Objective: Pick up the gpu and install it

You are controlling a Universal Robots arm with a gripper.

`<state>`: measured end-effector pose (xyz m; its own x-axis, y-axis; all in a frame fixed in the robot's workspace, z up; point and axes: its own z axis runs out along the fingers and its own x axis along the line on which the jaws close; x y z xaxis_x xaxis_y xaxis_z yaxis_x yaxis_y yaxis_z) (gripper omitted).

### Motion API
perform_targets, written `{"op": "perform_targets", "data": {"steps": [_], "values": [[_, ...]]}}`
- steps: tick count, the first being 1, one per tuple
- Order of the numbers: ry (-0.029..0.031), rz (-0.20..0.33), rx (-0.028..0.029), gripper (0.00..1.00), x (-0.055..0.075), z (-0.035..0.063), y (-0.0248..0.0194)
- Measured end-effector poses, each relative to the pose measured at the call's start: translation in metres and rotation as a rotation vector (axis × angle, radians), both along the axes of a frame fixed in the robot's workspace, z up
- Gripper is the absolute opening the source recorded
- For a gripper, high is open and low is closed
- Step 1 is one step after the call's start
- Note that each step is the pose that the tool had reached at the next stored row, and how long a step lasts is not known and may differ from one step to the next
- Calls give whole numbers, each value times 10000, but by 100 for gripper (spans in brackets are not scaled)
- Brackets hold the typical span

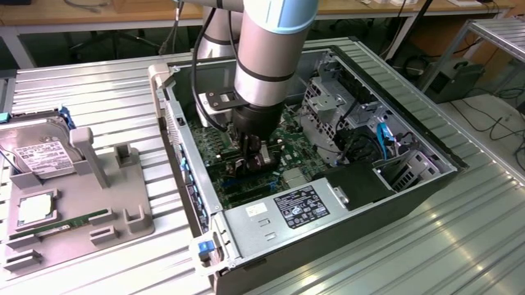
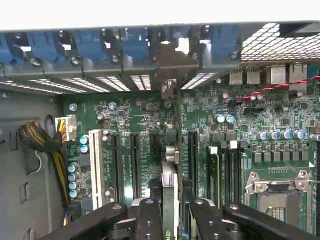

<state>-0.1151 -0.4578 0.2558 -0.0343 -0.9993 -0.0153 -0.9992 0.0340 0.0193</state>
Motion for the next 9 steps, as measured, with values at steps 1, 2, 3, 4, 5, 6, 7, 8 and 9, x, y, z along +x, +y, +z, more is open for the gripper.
{"op": "perform_targets", "data": {"steps": [1, 2, 3, 4, 5, 6, 7, 8, 9], "values": [[1, 0, 0, 26, 0, 0, 3], [1, 0, 0, 26, 0, 0, 3], [1, 0, 0, 26, -1, 0, 3], [1, -1, 1, 26, 0, 0, 3], [2, -1, -1, 26, 0, -1, 3], [3, 0, -3, 26, 0, -4, 3], [3, 0, -3, 26, 0, -9, 3], [3, 0, -4, 26, -1, -15, 2], [2, 0, -3, 26, 0, -19, 3]]}}
